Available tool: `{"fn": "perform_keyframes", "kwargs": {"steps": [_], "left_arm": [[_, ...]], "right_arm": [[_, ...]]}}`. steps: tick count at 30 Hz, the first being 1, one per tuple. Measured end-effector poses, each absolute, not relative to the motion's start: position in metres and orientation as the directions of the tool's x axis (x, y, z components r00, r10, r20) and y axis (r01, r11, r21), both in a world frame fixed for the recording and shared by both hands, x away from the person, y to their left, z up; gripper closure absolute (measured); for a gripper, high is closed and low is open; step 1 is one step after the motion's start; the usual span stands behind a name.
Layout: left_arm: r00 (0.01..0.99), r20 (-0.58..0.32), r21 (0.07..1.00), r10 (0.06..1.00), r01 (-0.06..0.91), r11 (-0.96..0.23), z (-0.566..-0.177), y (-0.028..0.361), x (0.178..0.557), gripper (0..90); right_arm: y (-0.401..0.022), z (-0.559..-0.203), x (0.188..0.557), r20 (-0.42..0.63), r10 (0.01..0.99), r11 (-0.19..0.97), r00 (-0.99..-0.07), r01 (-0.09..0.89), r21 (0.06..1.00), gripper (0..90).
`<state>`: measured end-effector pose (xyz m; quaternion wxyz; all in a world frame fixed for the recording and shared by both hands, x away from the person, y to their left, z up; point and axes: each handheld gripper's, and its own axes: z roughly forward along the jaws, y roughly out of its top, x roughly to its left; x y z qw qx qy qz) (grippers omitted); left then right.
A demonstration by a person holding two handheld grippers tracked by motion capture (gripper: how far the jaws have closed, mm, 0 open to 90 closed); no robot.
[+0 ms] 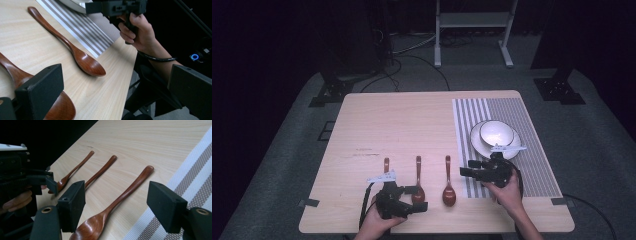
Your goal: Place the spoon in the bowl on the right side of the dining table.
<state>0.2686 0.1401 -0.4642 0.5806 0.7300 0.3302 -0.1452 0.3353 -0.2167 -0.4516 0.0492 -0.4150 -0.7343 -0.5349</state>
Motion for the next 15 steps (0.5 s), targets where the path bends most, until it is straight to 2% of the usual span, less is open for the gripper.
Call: {"fn": "perform_keyframes", "kwargs": {"steps": [15], "left_arm": [[0.722,-0.628,0.708,0.29,0.685,-0.172,-0.477,0.131,0.265,0.0]], "right_arm": [[-0.21,-0.446,0.338,0.513,0.552,0.088,-0.657,0.658,0.748,30.0]]}}
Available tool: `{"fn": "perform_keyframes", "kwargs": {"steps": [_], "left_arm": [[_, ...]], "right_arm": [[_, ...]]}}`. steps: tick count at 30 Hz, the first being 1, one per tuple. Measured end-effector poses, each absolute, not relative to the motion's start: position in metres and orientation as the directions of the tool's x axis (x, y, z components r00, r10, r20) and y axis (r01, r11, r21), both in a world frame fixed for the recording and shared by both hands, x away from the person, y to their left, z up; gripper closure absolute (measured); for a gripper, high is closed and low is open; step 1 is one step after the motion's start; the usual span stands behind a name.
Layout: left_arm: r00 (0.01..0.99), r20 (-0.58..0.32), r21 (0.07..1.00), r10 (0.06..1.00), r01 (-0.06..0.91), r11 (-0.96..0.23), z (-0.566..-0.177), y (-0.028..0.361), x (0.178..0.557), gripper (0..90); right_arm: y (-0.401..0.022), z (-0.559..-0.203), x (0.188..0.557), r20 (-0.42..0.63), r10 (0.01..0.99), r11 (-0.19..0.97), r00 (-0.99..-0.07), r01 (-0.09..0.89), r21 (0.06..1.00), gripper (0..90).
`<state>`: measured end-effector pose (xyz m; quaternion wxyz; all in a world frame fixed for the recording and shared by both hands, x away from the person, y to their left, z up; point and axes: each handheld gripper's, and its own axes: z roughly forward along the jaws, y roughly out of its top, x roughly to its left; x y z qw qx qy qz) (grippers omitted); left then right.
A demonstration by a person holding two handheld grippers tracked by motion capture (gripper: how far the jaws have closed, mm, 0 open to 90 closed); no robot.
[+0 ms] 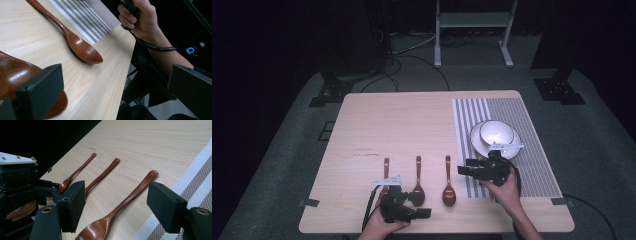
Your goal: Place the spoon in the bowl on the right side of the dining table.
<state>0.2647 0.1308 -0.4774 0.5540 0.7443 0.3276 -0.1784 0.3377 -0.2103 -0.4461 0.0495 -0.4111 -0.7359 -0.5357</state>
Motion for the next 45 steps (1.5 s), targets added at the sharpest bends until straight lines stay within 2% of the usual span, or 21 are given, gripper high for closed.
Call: {"fn": "perform_keyframes", "kwargs": {"steps": [8,11,23,45], "left_arm": [[0.717,-0.628,0.688,0.302,0.694,-0.215,-0.483,0.129,0.265,0.0],[0.71,-0.62,0.673,0.334,0.7,-0.239,-0.487,0.128,0.266,0.0],[0.702,-0.631,0.666,0.332,0.709,-0.234,-0.489,0.131,0.269,0.0],[0.705,-0.629,0.666,0.327,0.706,-0.242,-0.489,0.132,0.269,0.0]], "right_arm": [[-0.206,-0.442,0.339,0.504,0.549,0.098,-0.666,0.651,0.753,30.0],[-0.205,-0.442,0.339,0.503,0.549,0.098,-0.667,0.649,0.754,30.0],[-0.201,-0.445,0.342,0.511,0.553,0.108,-0.659,0.664,0.74,30.0],[-0.177,-0.451,0.373,0.58,0.514,0.166,-0.632,0.736,0.656,29.3]]}}
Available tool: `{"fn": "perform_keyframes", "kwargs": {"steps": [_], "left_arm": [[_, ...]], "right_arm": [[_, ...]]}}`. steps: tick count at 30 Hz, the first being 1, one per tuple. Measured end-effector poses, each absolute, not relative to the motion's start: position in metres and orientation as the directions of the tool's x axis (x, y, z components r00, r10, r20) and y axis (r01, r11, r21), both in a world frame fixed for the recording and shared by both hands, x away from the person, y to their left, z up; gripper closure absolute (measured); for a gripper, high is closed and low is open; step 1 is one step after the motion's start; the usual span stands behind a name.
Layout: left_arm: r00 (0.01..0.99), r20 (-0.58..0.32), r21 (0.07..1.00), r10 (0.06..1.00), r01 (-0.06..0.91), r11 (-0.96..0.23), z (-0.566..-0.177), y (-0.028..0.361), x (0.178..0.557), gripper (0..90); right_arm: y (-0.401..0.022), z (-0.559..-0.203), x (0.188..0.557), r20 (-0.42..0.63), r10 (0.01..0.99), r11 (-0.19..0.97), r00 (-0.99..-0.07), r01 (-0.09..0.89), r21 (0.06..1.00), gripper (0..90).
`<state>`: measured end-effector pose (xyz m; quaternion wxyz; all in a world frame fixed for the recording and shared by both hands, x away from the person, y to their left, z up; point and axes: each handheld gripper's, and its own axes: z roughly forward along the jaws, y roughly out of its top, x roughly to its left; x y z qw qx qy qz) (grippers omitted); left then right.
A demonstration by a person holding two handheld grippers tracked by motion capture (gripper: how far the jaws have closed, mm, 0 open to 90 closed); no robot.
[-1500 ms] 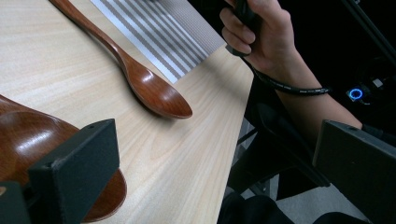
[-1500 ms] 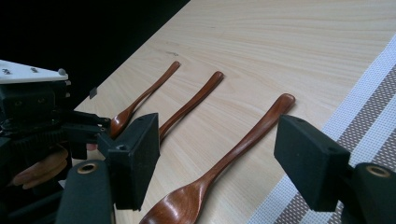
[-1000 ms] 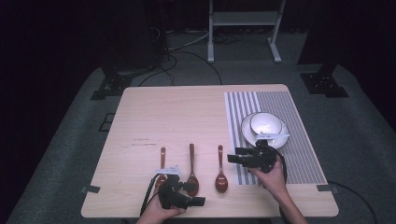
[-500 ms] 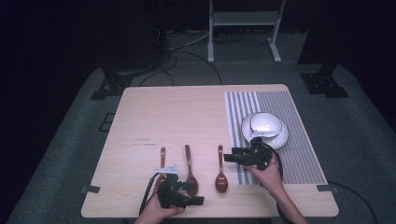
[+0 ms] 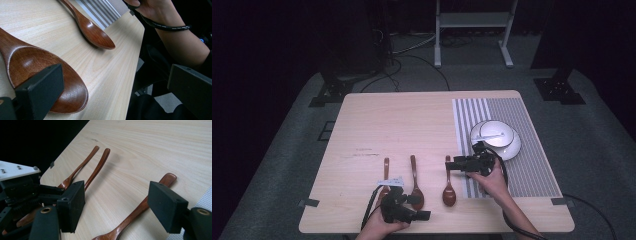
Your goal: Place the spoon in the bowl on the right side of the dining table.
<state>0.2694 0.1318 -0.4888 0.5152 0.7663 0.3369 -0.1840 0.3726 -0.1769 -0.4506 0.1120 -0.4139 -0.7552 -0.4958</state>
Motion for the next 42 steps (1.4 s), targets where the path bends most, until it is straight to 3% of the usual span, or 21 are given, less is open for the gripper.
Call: {"fn": "perform_keyframes", "kwargs": {"steps": [42], "left_arm": [[0.706,-0.634,0.666,0.316,0.706,-0.242,-0.49,0.133,0.27,0.0]], "right_arm": [[-0.108,-0.455,0.406,0.597,0.446,0.279,-0.667,0.737,0.615,29.3]]}}
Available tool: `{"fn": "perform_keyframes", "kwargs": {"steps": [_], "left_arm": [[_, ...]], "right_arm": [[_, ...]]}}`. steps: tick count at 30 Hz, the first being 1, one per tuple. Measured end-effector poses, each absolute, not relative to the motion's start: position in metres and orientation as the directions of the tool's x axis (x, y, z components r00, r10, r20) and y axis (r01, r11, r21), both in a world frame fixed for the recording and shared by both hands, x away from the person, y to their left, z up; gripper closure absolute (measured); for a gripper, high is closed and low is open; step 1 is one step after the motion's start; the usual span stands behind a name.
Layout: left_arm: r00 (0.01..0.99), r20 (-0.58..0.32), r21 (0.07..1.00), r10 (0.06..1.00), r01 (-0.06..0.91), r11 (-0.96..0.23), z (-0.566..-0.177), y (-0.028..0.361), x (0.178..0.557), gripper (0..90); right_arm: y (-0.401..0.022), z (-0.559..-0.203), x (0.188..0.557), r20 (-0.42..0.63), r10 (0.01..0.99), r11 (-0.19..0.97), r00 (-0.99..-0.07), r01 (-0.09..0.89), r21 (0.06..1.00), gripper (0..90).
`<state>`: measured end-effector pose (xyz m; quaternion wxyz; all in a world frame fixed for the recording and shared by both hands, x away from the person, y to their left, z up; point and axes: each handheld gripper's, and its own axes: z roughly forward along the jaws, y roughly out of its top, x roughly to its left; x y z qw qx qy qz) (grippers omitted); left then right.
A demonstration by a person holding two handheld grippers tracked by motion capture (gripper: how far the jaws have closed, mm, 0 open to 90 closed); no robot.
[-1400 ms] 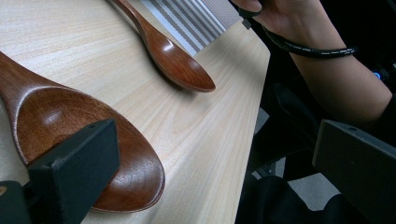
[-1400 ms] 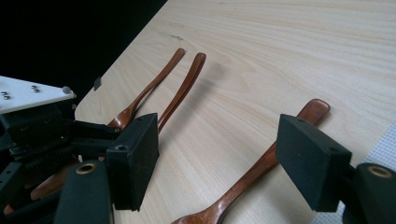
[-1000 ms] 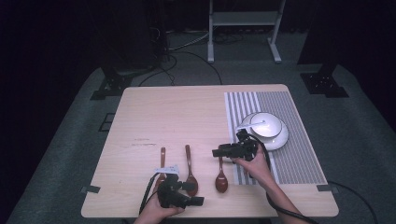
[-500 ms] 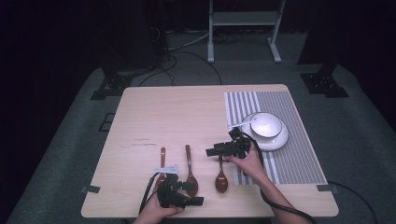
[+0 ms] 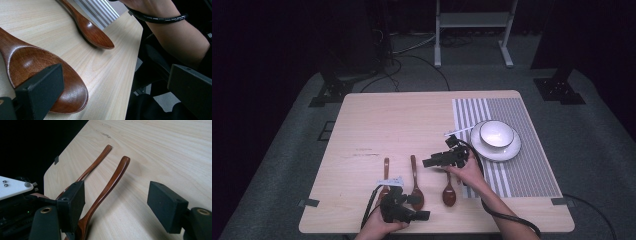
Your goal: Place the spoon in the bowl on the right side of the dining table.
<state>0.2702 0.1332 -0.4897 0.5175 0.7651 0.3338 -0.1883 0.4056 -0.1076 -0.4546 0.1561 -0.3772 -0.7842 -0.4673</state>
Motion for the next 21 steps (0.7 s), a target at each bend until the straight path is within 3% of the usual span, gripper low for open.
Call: {"fn": "perform_keyframes", "kwargs": {"steps": [21], "left_arm": [[0.703,-0.64,0.663,0.311,0.709,-0.24,-0.49,0.134,0.271,0.0]], "right_arm": [[-0.07,-0.461,0.418,0.572,0.448,0.351,-0.687,0.724,0.594,30.4]]}}
